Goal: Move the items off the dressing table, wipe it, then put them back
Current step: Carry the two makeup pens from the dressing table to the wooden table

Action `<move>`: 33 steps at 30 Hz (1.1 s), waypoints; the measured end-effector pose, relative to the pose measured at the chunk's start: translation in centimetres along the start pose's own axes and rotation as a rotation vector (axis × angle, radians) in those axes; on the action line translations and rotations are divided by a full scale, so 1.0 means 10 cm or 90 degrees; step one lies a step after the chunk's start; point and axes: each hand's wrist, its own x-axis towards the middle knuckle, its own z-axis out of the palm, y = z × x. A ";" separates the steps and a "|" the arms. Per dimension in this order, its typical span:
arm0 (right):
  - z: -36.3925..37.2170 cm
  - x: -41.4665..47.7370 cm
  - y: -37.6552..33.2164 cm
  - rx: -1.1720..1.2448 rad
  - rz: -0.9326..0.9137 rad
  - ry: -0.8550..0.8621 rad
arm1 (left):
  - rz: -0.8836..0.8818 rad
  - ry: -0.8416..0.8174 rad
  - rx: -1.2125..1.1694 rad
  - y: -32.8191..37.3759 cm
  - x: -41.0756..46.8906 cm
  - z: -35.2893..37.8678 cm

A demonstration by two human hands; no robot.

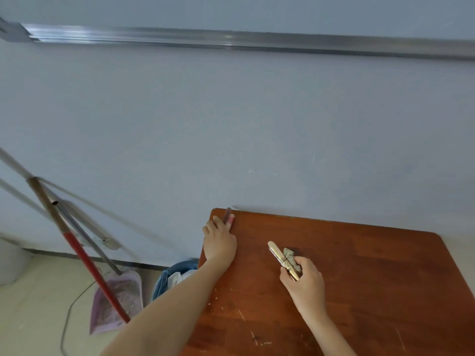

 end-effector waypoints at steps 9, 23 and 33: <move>0.16 -0.12 -0.13 -0.019 0.004 -0.010 | 0.086 -0.023 -0.168 -0.45 -0.15 -0.03; 0.50 -0.03 -0.34 -0.103 0.051 0.014 | 0.143 -0.024 -0.131 -0.78 -0.56 0.18; 0.94 0.35 -0.67 -0.171 0.131 0.016 | 0.174 -0.043 -0.101 -0.80 -0.53 0.19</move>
